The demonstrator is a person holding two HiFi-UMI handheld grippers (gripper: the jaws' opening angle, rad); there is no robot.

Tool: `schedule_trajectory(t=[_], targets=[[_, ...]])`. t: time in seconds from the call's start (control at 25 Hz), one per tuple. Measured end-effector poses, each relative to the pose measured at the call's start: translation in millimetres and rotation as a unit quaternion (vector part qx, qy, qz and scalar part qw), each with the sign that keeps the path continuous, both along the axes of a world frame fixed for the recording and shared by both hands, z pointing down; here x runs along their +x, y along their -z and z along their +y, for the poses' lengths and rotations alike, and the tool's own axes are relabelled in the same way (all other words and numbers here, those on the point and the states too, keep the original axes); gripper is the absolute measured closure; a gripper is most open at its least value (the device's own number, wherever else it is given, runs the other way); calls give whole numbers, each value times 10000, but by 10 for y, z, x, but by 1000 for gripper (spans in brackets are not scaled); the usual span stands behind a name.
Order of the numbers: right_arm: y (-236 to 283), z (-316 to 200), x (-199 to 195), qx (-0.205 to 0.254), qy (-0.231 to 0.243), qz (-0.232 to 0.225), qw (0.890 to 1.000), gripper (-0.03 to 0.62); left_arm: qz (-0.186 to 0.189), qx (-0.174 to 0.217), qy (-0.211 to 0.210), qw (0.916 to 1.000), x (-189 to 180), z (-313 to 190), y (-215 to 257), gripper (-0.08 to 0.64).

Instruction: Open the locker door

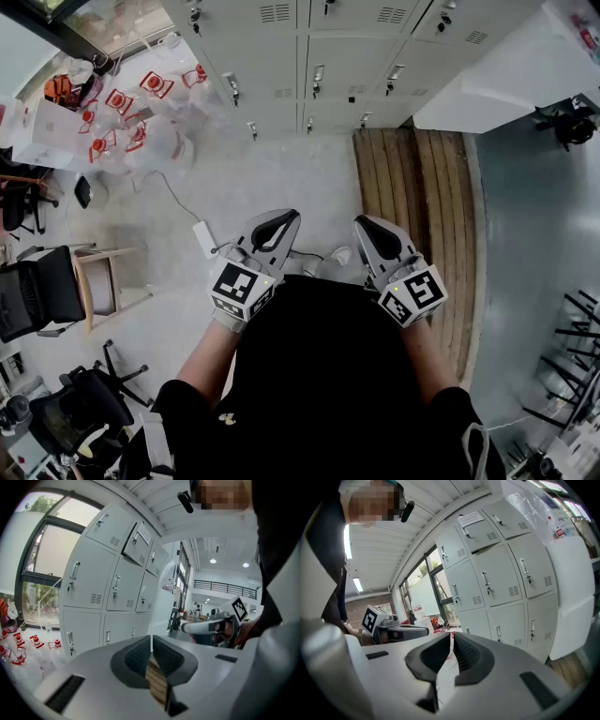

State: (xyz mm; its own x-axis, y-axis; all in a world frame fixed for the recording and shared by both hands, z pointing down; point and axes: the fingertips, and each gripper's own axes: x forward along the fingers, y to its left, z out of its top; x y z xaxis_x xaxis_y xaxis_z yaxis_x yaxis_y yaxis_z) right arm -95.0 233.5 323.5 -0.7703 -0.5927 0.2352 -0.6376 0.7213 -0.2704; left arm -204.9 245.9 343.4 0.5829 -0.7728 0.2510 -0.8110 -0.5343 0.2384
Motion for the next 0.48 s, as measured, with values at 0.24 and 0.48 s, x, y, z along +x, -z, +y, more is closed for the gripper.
schedule_trajectory(t=[0.24, 0.48], targets=[[-20, 71, -231, -32, -93, 106, 9999, 549, 101, -119, -52, 9999, -260, 72, -97, 528], [-65, -13, -414, -122, -363, 87, 9992, 548, 128, -24, -348, 9993, -411, -59, -82, 528]])
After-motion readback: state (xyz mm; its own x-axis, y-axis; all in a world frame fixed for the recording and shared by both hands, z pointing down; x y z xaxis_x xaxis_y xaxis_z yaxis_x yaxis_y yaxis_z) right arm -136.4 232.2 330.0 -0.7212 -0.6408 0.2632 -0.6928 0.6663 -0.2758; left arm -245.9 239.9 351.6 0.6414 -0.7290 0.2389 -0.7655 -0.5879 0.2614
